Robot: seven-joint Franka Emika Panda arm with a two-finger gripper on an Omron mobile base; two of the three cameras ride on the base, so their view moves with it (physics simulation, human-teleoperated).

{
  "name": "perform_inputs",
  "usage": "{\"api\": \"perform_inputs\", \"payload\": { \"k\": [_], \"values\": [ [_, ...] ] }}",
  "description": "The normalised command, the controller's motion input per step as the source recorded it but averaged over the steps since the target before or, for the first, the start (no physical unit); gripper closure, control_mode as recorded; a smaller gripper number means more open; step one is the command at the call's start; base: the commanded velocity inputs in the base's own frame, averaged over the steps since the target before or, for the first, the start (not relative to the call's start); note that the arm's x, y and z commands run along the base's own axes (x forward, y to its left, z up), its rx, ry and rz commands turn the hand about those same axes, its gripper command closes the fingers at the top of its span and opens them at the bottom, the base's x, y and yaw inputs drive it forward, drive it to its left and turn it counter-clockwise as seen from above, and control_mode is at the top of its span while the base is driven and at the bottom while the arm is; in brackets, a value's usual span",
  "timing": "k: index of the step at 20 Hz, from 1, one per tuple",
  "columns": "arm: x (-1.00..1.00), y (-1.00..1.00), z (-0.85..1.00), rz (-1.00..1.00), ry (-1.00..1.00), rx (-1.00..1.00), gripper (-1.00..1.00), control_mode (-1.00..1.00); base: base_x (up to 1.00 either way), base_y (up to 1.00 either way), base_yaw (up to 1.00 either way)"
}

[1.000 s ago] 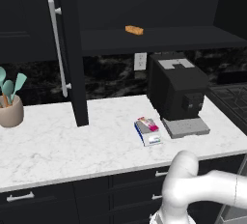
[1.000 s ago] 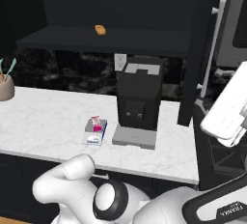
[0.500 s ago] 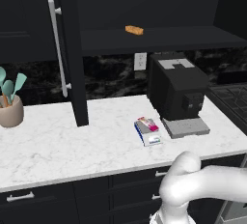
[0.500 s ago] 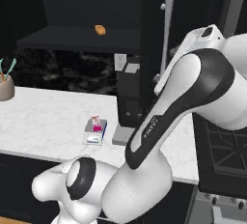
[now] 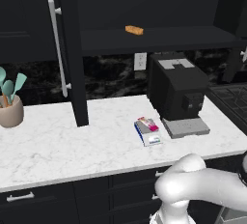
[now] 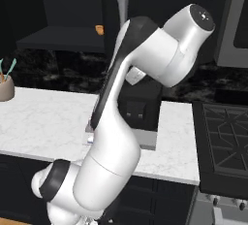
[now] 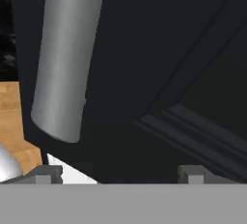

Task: Pick the bar and place it on the digital scale for weighing, and close the cabinet.

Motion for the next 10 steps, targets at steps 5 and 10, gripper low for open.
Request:
{"api": "perform_inputs", "payload": {
  "k": [5, 10],
  "values": [
    [1.0, 0.09, -0.28, -0.03, -0.06, 0.0, -1.0, -1.0, 0.0, 0.0, 0.0],
    [0.85, 0.05, 0.04, 0.0, -0.36, 0.0, -1.0, -1.0, 0.0, 0.0, 0.0]
  ]
}}
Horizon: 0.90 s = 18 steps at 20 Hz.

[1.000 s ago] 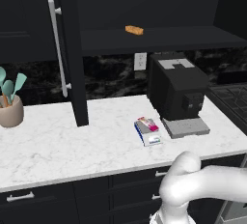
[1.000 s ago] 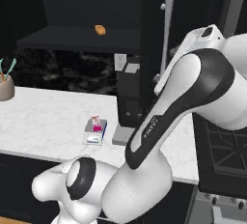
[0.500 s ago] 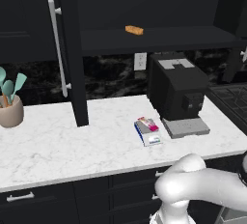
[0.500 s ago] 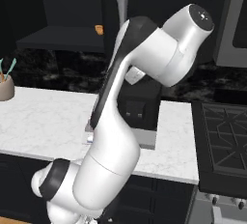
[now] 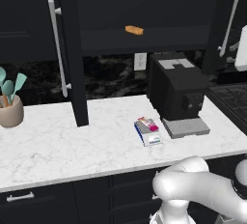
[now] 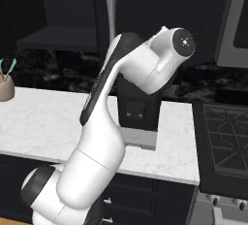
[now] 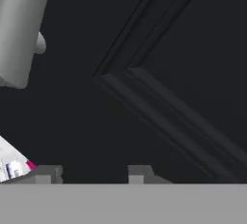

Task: Pick the bar and place it on the digital scale for weighing, and close the cabinet.

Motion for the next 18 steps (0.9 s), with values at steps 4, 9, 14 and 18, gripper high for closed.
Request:
{"api": "perform_inputs", "payload": {
  "k": [4, 9, 14, 18],
  "values": [
    [0.78, 0.0, 0.0, 0.0, -0.25, 0.0, -1.0, -1.0, 0.0, 0.0, 0.0],
    [0.99, -0.02, 0.0, 0.0, 0.0, 0.0, -1.0, -1.0, 0.0, 0.0, 0.0],
    [1.0, -0.03, 0.0, 0.0, 0.0, 0.0, -1.0, -1.0, 0.0, 0.0, 0.0],
    [0.98, -0.1, -0.04, 0.0, -0.01, 0.0, -1.0, -1.0, 0.0, 0.0, 0.0]
  ]
}}
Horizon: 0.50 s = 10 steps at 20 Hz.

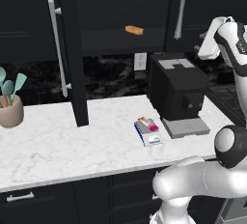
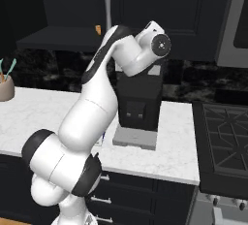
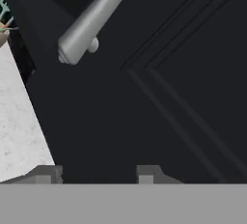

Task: Pick the bar and place it on the digital scale for weighing, and close the cabinet.

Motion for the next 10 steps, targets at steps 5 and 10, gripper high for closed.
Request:
{"api": "perform_inputs", "payload": {
  "k": [5, 10],
  "values": [
    [0.99, -0.17, -0.08, 0.0, -0.07, 0.0, -1.0, -1.0, 0.0, 0.0, 0.0],
    [0.05, 0.37, -0.02, -0.03, -0.18, -0.04, -1.0, -1.0, 0.0, 0.0, 0.0]
  ]
}}
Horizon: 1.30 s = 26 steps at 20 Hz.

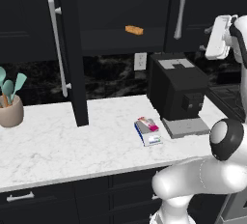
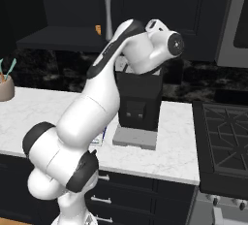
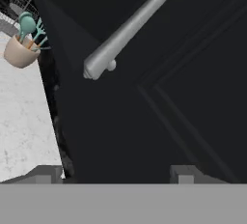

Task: Pick the bar and place it on the digital scale for weighing, and close the cabinet.

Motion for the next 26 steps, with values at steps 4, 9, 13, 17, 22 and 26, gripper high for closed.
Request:
{"api": "perform_inputs", "payload": {
  "k": [4, 9, 13, 17, 22, 26],
  "values": [
    [-0.97, 0.26, -0.02, -0.12, -0.27, 0.0, -1.0, -1.0, 0.0, 0.0, 0.0],
    [-1.0, 0.02, 0.0, -0.22, -0.37, 0.0, -1.0, -1.0, 0.0, 0.0, 0.0],
    [-1.0, 0.0, 0.04, -0.19, -0.15, 0.0, -1.0, -1.0, 0.0, 0.0, 0.0],
    [-1.0, 0.09, 0.17, -0.08, 0.0, 0.0, -1.0, -1.0, 0.0, 0.0, 0.0],
    [-1.0, 0.13, 0.0, 0.0, -0.04, 0.0, -1.0, -1.0, 0.0, 0.0, 0.0],
    [-1.0, 0.44, -0.01, 0.0, -0.05, 0.0, -1.0, -1.0, 0.0, 0.0, 0.0]
  ]
}}
